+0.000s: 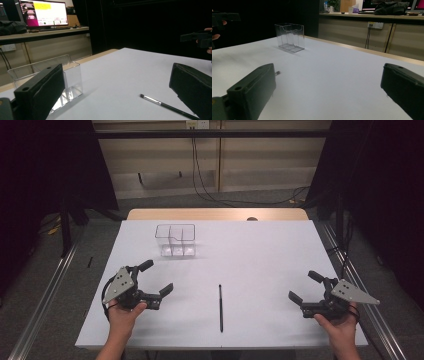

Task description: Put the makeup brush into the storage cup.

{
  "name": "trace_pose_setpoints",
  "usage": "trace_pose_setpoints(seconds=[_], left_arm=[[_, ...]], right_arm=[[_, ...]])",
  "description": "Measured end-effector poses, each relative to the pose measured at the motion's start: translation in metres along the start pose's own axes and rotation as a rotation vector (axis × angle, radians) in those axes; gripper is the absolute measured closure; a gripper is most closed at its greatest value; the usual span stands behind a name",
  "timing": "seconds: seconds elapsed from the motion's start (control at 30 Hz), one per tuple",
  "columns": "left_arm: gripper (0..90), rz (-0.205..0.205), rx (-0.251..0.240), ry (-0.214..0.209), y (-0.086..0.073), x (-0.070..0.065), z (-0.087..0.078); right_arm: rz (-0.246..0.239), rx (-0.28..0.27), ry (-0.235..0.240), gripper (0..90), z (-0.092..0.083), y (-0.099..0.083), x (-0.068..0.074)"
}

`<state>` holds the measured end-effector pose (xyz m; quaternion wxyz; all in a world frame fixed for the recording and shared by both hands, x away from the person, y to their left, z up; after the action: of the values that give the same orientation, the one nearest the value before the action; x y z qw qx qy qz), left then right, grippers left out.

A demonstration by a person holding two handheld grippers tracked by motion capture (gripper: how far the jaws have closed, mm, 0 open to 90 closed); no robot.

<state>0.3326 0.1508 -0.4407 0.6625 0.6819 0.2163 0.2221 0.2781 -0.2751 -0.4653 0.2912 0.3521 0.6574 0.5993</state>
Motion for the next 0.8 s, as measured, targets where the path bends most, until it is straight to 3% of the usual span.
trace_pose_setpoints(seconds=[0.8], left_arm=[[0.0, -0.024, 0.001, -0.059, 0.002, -0.019, 0.034]], right_arm=[[-0.003, -0.002, 0.004, 0.0, 0.000, 0.001, 0.001]])
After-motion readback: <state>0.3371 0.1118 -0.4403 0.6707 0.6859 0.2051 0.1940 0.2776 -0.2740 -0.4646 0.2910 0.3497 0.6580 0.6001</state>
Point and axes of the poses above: each handheld gripper's, and its own axes: z roughly forward along the jaws, y roughly out of its top, x roughly to its left, the point moved 8 cm from there along z, roughly forward along the jaws, and after that the axes turned 2 degrees about -x, right-handed, at the moved point
